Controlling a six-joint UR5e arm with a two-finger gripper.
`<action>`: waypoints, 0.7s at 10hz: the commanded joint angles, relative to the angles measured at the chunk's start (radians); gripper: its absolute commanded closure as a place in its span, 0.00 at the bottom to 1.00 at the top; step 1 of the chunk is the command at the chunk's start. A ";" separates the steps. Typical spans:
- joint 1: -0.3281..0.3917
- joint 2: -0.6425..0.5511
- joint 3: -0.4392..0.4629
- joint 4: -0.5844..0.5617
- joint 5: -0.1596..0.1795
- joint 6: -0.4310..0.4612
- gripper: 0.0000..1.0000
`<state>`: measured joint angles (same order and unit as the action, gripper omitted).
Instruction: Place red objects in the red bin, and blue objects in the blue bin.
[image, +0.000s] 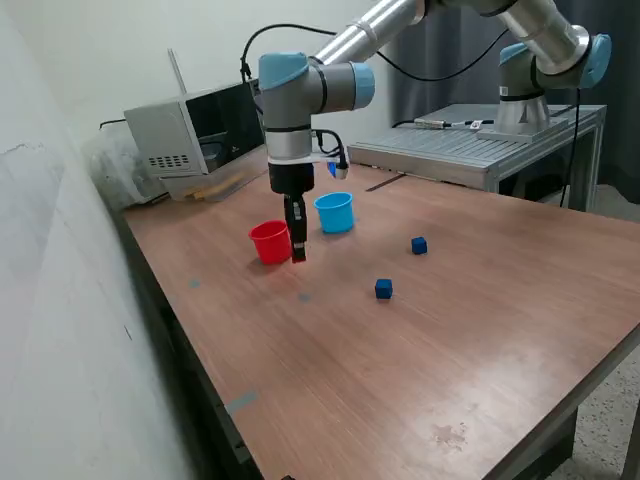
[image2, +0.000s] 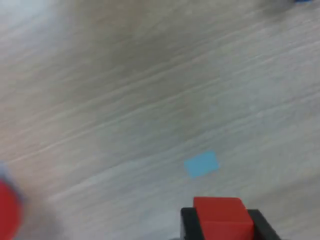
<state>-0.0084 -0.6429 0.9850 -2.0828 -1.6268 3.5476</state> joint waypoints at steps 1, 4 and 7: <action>-0.019 -0.095 0.081 -0.008 -0.071 -0.010 1.00; -0.111 -0.123 0.129 -0.033 -0.163 -0.010 1.00; -0.166 -0.110 0.130 -0.036 -0.166 -0.016 1.00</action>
<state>-0.1513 -0.7594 1.1118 -2.1162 -1.7899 3.5358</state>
